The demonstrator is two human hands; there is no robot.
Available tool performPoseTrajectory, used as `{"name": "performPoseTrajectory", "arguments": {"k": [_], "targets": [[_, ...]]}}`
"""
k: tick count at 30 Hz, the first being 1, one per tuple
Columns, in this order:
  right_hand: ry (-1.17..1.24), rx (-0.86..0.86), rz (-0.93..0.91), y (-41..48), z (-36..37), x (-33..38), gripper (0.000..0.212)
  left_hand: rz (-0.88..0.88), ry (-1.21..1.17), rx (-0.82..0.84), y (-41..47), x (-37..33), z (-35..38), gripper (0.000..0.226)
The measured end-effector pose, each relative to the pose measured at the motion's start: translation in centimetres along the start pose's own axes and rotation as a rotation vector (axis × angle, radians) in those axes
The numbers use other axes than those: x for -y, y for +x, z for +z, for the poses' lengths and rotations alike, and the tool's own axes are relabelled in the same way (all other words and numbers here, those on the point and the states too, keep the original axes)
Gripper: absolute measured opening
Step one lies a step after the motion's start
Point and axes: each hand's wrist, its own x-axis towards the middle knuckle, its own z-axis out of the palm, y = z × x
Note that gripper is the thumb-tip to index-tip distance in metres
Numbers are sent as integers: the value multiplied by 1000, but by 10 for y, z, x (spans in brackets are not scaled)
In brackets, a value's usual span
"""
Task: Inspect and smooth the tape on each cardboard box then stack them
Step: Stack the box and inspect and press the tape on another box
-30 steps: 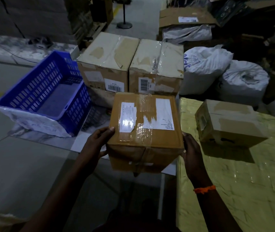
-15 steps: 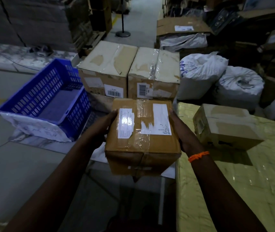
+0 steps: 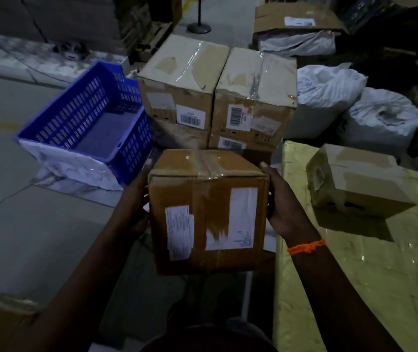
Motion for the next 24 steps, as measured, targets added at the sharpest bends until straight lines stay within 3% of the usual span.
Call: {"name": "performPoseTrajectory", "arguments": {"k": [4, 8, 15, 24], "targets": [[-16, -7, 4, -4, -16, -29, 24, -41, 46, 46, -4, 23, -20, 30], [-114, -10, -37, -23, -18, -69, 38, -27, 180, 109, -10, 62, -33, 40], [-242, -155, -37, -42, -17, -116, 37, 27, 188, 46, -21, 98, -40, 12], [-256, -206, -17, -8, -15, -101, 25, 48, 377, 88, 1, 74, -40, 52]]}}
